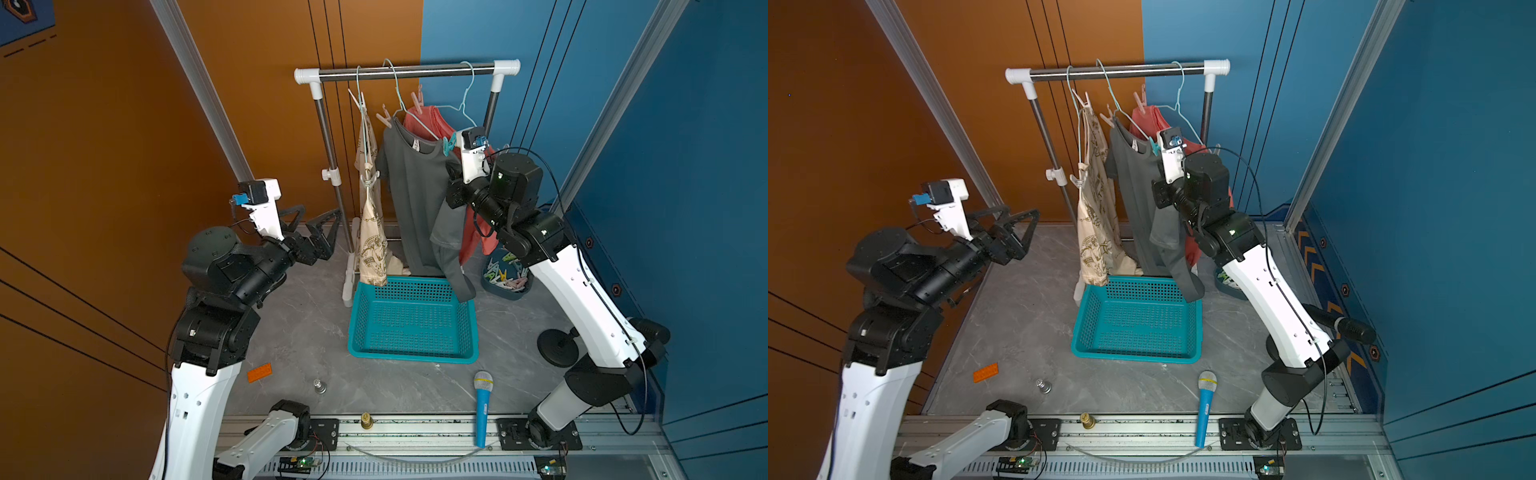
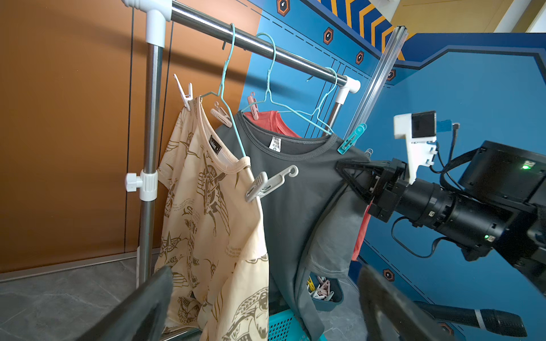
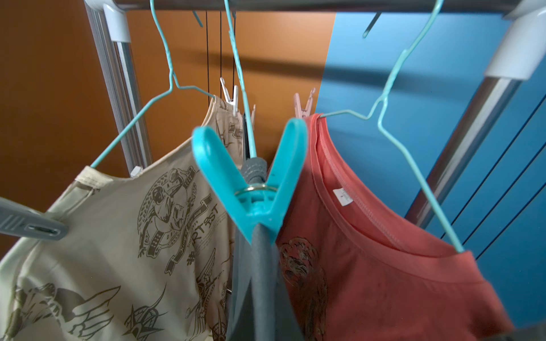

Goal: Use clothespins to secure the t-shirt on both sides of the hanger
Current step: Hang the hanger on the clothesline.

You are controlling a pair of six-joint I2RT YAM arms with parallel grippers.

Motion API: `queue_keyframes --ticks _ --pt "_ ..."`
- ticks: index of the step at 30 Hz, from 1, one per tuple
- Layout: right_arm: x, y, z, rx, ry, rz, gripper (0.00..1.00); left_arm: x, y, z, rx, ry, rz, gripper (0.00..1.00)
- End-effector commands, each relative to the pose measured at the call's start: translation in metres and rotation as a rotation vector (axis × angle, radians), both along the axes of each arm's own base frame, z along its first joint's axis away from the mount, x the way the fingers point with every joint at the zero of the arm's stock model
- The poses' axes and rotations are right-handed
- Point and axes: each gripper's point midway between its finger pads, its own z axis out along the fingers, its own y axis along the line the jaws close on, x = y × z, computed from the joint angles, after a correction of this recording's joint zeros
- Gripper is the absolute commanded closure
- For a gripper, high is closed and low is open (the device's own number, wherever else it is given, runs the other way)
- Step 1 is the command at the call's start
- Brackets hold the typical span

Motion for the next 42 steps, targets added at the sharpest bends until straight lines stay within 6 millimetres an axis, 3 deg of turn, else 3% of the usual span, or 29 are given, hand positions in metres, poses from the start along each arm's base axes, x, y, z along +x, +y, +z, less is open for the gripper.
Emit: queue_keyframes --ticks 1,4,5,7,9,13,20,25,29,30,36,39,42 --pt "0.011 -0.012 -0.007 0.015 -0.021 -0.075 1.0 -0.001 0.003 -0.004 0.006 0.006 0.007 0.03" --pt "0.019 -0.02 -0.026 0.033 0.024 -0.084 0.97 -0.002 0.003 -0.005 0.003 0.009 0.006 0.03" --pt "0.021 -0.021 -0.033 0.043 0.041 -0.075 0.91 -0.002 0.003 -0.005 0.001 0.008 0.006 0.03" --pt "0.026 -0.024 -0.048 0.066 0.082 -0.063 0.68 0.0 0.003 -0.006 -0.006 0.011 0.004 0.03" --pt "0.029 -0.028 -0.066 0.085 0.124 -0.051 0.53 0.001 0.002 -0.007 -0.015 0.013 0.0 0.03" --pt "0.024 -0.029 -0.096 0.12 0.183 -0.011 0.41 0.004 0.002 -0.009 -0.026 0.022 -0.005 0.03" --pt "-0.023 -0.04 -0.116 0.166 0.207 0.039 0.34 0.006 0.0 -0.011 -0.037 0.025 -0.013 0.03" --pt "-0.062 -0.046 -0.154 0.181 0.3 0.068 0.31 0.017 0.0 -0.032 -0.038 0.085 0.001 0.03" --pt "-0.087 -0.044 -0.194 0.118 0.384 0.061 0.21 0.022 -0.002 -0.049 -0.047 0.13 -0.009 0.03" --pt "-0.092 -0.043 -0.204 0.106 0.408 0.06 0.01 0.022 -0.002 -0.051 -0.051 0.131 -0.009 0.03" --pt "-0.108 -0.045 -0.263 0.064 0.537 0.013 0.01 0.022 -0.001 -0.06 -0.057 0.14 -0.002 0.03" --pt "-0.102 -0.044 -0.291 0.039 0.593 -0.016 0.04 0.024 -0.002 -0.065 -0.054 0.152 -0.001 0.03" --pt "-0.083 -0.044 -0.312 0.012 0.618 -0.055 0.09 0.026 -0.002 -0.07 -0.052 0.166 0.001 0.03"
